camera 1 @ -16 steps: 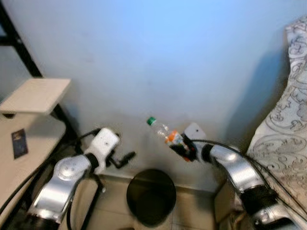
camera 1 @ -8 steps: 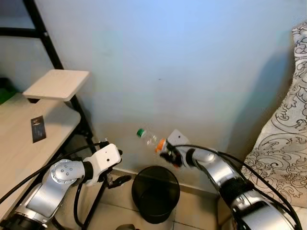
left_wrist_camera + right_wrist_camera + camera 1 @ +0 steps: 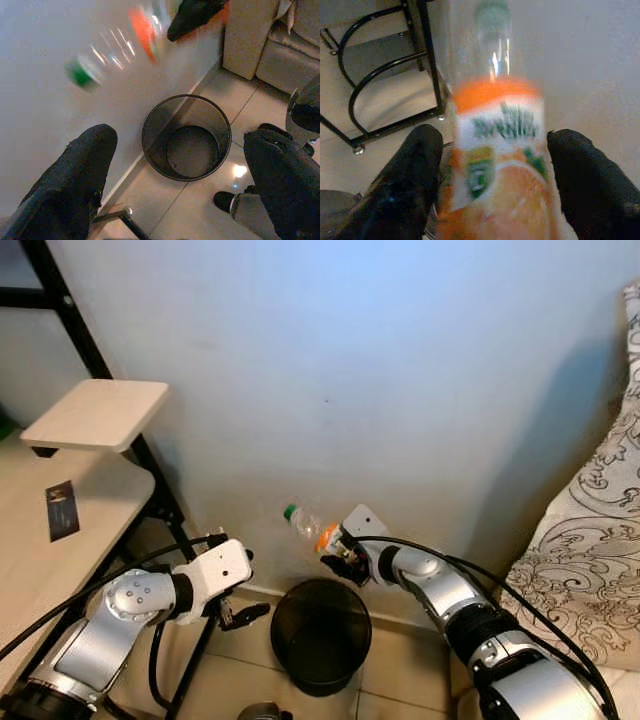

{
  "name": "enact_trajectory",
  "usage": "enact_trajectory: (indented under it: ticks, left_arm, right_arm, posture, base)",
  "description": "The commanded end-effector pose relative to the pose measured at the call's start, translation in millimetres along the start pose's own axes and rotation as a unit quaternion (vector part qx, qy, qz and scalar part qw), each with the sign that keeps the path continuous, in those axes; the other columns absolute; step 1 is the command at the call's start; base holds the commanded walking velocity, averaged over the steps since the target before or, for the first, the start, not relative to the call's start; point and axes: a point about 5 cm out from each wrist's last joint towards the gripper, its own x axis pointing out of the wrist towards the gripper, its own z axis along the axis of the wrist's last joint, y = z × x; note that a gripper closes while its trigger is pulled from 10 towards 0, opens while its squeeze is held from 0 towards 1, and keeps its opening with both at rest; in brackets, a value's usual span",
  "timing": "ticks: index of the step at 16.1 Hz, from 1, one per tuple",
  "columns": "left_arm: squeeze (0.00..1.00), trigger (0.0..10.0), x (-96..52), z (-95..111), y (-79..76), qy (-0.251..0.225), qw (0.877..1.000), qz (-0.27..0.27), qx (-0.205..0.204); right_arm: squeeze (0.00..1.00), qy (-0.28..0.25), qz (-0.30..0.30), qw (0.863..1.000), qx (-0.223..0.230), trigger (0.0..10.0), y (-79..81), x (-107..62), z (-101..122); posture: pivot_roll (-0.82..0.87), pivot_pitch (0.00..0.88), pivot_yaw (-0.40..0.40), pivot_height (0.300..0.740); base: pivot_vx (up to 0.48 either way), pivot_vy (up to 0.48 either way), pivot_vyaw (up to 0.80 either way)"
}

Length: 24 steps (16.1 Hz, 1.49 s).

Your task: Clean up the room

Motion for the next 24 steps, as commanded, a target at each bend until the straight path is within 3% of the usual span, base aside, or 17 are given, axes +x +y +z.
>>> enact_trajectory:
  ticks: [1, 7, 9, 11, 13, 14, 15, 16, 18, 21, 22, 23, 24]
  left_arm:
    - [0.00, 10.0, 0.4, -1.5, 0.6, 0.007, 1.000, -0.002, 0.003]
    - [0.00, 10.0, 1.6, 1.5, 3.2, -0.004, 1.000, 0.004, -0.002]
    - [0.00, 10.0, 3.3, 13.5, 11.3, -0.042, 0.998, 0.056, -0.006]
    - [0.00, 10.0, 7.1, 39.3, 31.5, -0.118, 0.976, 0.173, -0.058]
    - [0.00, 10.0, 9.1, 45.5, 41.5, -0.135, 0.958, 0.246, -0.063]
    - [0.00, 10.0, 8.3, 46.7, 43.0, -0.140, 0.953, 0.262, -0.063]
    - [0.00, 10.0, 4.2, 48.9, 46.7, -0.158, 0.939, 0.298, -0.073]
    - [0.00, 10.0, 0.8, 49.8, 49.9, -0.157, 0.933, 0.318, -0.062]
    - [0.00, 10.0, -6.1, 51.2, 60.5, -0.147, 0.931, 0.331, -0.052]
    - [0.00, 10.0, -10.1, 50.1, 62.1, -0.158, 0.932, 0.313, -0.091]
    - [0.00, 10.0, -7.4, 49.4, 54.9, -0.167, 0.935, 0.292, -0.116]
    - [0.00, 10.0, 1.3, 42.9, 38.4, -0.155, 0.946, 0.256, -0.124]
    - [0.00, 10.0, 6.9, 40.4, 23.1, -0.143, 0.959, 0.222, -0.104]
  right_arm:
    - [1.00, -0.011, 0.002, 1.000, 0.001, 10.0, -0.1, 0.7, 3.2]
    - [1.00, -0.032, -0.008, 0.999, 0.012, 10.0, -5.9, -3.6, 3.7]
    - [1.00, -0.059, -0.037, 0.997, 0.026, 10.0, -13.9, -11.3, 4.7]
    - [1.00, -0.108, -0.105, 0.986, 0.072, 10.0, -26.1, -27.5, 5.0]
    - [1.00, -0.149, -0.179, 0.961, 0.149, 10.0, -35.4, -41.6, 3.8]
    - [1.00, -0.156, -0.192, 0.954, 0.168, 10.0, -36.8, -44.8, 3.2]
    - [1.00, -0.167, -0.210, 0.944, 0.192, 10.0, -36.7, -50.1, 2.3]
    - [1.00, -0.168, -0.215, 0.942, 0.195, 10.0, -35.4, -52.4, 1.9]
    - [1.00, -0.172, -0.216, 0.941, 0.195, 10.0, -30.8, -58.1, 5.1]
    - [1.00, -0.163, -0.215, 0.942, 0.200, 10.0, -22.6, -64.7, 2.6]
    - [1.00, -0.160, -0.204, 0.946, 0.195, 10.0, -20.1, -67.9, 1.6]
    - [1.00, -0.151, -0.181, 0.956, 0.177, 10.0, -14.7, -70.1, -3.2]
    - [1.00, -0.140, -0.162, 0.964, 0.156, 10.0, -10.4, -72.8, -5.3]
  posture:
    - [0.14, 0.000, 0.059, 0.740]
    - [0.14, 0.000, 0.065, 0.740]
    - [0.15, 0.000, 0.051, 0.740]
    - [0.15, 0.000, 0.043, 0.740]
    - [0.14, 0.000, 0.042, 0.740]
    - [0.13, 0.000, 0.044, 0.740]
    - [0.12, 0.000, 0.049, 0.740]
    - [0.12, 0.000, 0.047, 0.740]
    - [0.13, 0.000, 0.031, 0.740]
    - [0.12, 0.000, 0.014, 0.740]
    - [0.13, 0.000, 0.017, 0.740]
    - [0.12, 0.000, 0.026, 0.740]
    - [0.12, 0.000, 0.026, 0.740]
  base:
    - [0.000, 0.000, 0.00]
    - [0.000, 0.000, 0.00]
    - [0.000, 0.000, 0.00]
    - [0.000, 0.000, 0.00]
    - [0.000, 0.000, -0.39]
    - [0.000, 0.000, -0.78]
    - [0.000, 0.000, -0.78]
    - [0.000, 0.000, -0.78]
    - [0.000, 0.000, -0.78]
    - [0.000, 0.000, -0.78]
    - [0.000, 0.000, -0.78]
    - [0.000, 0.000, -0.78]
    - [0.000, 0.000, -0.78]
